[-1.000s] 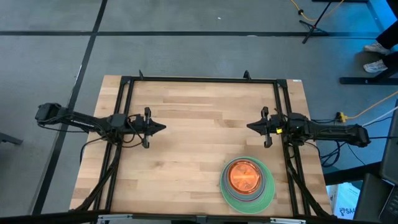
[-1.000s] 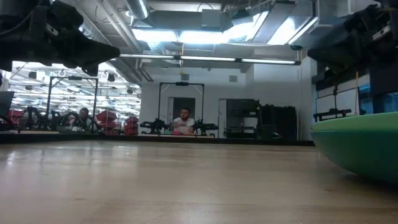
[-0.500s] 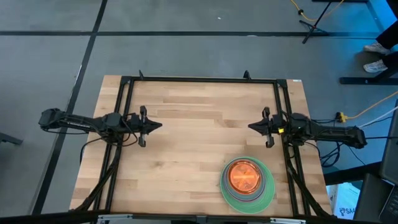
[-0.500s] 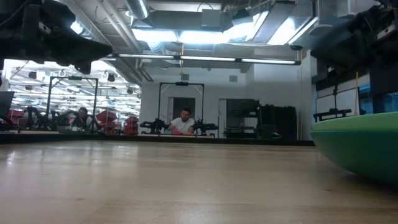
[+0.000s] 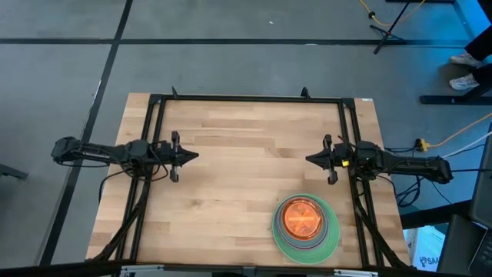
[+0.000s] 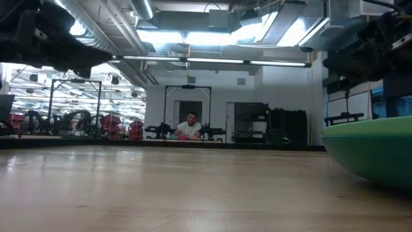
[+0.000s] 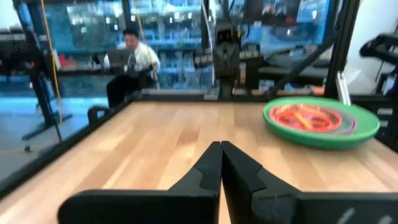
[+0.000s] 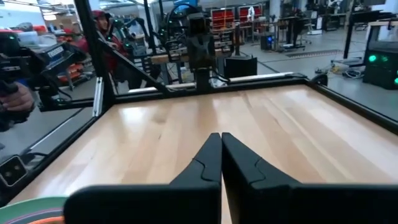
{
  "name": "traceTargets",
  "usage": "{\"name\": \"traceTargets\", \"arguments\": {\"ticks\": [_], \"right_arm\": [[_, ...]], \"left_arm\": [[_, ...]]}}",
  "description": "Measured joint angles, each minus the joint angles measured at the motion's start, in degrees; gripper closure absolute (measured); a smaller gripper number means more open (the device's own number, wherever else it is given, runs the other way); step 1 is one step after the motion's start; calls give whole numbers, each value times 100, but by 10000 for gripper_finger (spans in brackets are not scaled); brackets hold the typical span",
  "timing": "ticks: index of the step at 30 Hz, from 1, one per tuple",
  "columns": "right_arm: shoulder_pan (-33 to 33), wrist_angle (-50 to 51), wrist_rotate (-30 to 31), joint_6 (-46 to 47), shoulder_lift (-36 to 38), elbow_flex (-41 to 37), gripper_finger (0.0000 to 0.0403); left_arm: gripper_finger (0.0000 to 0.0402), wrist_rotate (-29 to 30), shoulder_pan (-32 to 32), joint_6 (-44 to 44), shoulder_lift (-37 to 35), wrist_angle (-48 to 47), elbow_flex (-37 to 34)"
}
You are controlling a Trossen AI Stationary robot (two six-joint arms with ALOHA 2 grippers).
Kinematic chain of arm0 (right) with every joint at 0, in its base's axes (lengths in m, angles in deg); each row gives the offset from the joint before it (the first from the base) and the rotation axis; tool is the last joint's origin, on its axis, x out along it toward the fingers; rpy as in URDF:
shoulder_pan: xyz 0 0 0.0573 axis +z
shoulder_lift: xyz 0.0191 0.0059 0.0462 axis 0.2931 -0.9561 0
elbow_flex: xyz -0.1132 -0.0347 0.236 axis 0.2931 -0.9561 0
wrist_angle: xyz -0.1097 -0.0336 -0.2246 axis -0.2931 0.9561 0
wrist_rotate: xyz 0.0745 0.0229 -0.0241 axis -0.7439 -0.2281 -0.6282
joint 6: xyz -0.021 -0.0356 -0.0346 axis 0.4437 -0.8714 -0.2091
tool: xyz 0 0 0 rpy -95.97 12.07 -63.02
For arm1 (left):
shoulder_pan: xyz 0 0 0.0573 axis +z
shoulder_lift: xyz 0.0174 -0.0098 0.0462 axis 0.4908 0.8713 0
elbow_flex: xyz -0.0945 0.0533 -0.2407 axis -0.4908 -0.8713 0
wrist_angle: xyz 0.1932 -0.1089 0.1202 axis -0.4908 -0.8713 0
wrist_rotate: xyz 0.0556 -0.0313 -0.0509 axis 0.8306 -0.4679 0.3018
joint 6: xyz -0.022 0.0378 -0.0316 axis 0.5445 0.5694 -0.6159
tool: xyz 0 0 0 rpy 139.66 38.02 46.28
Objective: Stack plastic plates
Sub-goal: Return to Home Position
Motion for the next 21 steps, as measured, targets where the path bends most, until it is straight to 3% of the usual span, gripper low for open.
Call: {"name": "traceTargets", "arguments": {"ticks": [8, 13, 21], "right_arm": [[0, 69, 190, -93, 11, 0, 402], [0, 62, 188, -104, 13, 0, 402], [0, 113, 187, -98, 95, 0, 402]], "left_arm": [[398, 207, 0, -91, -755, -638, 0], [398, -139, 0, -95, -1345, -841, 0], [398, 15, 0, -154, -1347, -1243, 44]]}}
